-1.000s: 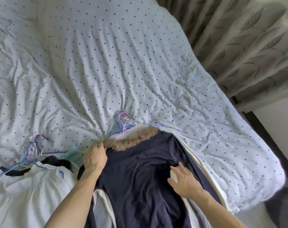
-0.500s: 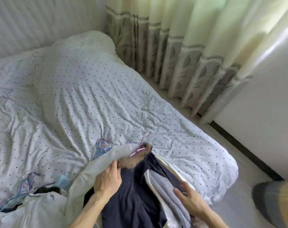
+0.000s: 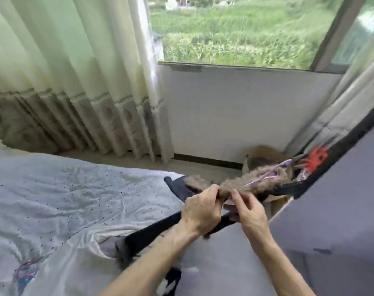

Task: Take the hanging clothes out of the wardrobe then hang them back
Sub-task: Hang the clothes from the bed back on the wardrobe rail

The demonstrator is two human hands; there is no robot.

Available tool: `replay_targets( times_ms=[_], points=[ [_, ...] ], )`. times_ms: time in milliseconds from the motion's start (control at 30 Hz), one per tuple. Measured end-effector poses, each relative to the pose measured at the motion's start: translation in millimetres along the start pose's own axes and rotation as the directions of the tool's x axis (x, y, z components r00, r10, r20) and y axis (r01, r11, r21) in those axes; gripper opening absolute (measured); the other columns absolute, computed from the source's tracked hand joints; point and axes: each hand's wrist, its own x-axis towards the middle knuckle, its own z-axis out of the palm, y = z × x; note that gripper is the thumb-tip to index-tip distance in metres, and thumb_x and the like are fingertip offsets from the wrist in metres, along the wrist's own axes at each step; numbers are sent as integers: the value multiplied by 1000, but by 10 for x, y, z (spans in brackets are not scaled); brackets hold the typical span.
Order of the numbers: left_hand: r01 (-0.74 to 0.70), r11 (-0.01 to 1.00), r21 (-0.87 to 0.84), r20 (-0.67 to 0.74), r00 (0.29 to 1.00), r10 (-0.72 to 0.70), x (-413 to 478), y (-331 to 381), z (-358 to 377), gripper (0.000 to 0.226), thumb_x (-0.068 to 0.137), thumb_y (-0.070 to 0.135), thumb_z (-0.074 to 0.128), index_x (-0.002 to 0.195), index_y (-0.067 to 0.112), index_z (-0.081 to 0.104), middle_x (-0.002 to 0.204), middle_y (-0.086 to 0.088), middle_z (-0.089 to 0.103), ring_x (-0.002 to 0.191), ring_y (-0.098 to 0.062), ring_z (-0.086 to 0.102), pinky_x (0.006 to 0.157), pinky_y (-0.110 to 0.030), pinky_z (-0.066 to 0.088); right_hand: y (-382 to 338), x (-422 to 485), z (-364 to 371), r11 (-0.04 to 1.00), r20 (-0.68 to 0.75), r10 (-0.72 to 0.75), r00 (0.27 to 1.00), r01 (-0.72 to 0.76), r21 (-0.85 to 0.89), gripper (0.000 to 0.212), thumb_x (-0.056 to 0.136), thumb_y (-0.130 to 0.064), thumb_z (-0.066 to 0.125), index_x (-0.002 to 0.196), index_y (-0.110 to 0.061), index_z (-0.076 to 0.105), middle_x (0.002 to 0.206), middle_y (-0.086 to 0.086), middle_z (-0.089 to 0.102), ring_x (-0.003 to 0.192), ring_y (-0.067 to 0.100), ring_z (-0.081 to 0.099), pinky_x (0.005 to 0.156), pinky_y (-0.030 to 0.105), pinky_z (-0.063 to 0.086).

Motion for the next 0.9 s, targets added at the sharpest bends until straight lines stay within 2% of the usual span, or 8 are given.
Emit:
replay_targets(
  times_ms=[100,200,400,567,633,733,833,900],
  points=[
    [-181,981,-73,71,980,186,106,633,375,12,94,37,45,91,25,44,86,0,66,75,-34,63,62,-45,50,-5,-85,-723,998,-249,-25,968,38,48,22,91,-36,67,98,-15,67,88,4,76,79,19,74,69,38,60],
    [-397,913,-95,79,911,404,162,1129,669,12,93,34,51,88,27,41,80,3,64,64,-26,58,53,-32,39,29,-210,-1327,997,-445,-51,894,73,32,24,88,-42,70,89,-18,69,81,-3,76,80,17,72,72,39,57],
    [-554,802,-222,318,737,597,320,1972,1190,19,93,42,46,86,29,35,86,5,63,75,-23,58,62,-36,46,106,-416,-2210,996,-764,-11,645,72,47,16,88,-27,74,78,-16,67,71,-5,73,75,14,69,78,37,54],
    [-427,784,-451,653,441,616,567,2627,1415,25,87,37,68,105,28,53,107,10,62,87,-9,57,75,-18,43,95,-777,-2815,990,-834,-12,551,-111,-88,22,89,-30,69,75,-17,58,62,-3,68,60,7,62,62,23,42],
    [-330,781,-530,673,398,624,709,2967,1456,35,86,34,71,118,26,58,115,11,61,93,-6,61,76,-10,45,75,-968,-3026,968,-815,4,580,-207,-143,24,91,-32,66,74,-19,56,61,-3,67,57,6,61,60,24,43],
    [-206,726,-656,631,376,678,840,3598,1453,37,86,44,66,121,33,61,112,16,66,100,-6,64,81,-18,50,39,-1250,-3238,917,-801,25,598,-333,-221,25,92,-32,65,75,-19,53,64,-3,66,57,10,62,59,24,45],
    [-95,715,-693,667,292,686,806,4196,1416,32,97,38,60,127,28,58,108,6,72,98,-9,68,81,-25,52,27,-1513,-3327,853,-816,30,577,-440,-280,16,93,-35,60,85,-21,56,78,-5,68,76,12,64,74,28,51],
    [-35,724,-689,705,198,681,697,4484,1452,33,98,34,60,129,24,56,106,-1,74,95,-15,71,79,-25,54,31,-1673,-3363,819,-827,44,561,-495,-292,23,93,-38,57,104,-18,61,96,-3,71,92,15,65,87,32,51]
  ],
)
